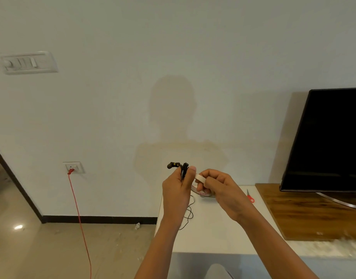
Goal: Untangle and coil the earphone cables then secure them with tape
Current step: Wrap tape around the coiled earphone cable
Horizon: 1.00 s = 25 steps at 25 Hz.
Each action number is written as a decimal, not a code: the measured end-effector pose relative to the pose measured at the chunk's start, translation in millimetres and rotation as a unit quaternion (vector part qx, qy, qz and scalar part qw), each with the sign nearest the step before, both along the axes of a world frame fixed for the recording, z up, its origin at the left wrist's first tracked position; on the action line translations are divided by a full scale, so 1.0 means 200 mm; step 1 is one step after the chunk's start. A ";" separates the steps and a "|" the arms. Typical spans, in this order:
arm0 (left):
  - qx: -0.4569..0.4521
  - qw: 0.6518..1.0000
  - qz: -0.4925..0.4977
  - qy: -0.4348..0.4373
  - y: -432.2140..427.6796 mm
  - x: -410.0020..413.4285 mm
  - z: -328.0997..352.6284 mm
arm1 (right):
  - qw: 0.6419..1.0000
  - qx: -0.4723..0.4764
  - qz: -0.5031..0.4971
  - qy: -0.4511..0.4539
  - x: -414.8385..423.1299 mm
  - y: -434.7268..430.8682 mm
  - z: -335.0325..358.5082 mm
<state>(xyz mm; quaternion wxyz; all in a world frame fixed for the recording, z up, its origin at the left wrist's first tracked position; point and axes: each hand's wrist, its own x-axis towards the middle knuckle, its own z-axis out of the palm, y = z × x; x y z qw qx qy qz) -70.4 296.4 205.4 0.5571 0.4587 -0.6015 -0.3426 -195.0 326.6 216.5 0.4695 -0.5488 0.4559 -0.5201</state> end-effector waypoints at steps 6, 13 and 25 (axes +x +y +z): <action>0.013 0.999 0.020 -0.023 0.00 0.02 0.04 | 0.997 0.003 0.055 -0.058 -0.01 0.03 0.01; 0.004 0.999 0.034 -0.022 0.03 0.00 0.06 | 1.000 -0.006 0.024 -0.001 -0.01 0.02 0.05; 0.163 0.979 -0.052 0.113 -0.01 0.03 0.09 | 0.993 -0.022 0.109 0.029 -0.09 0.07 0.06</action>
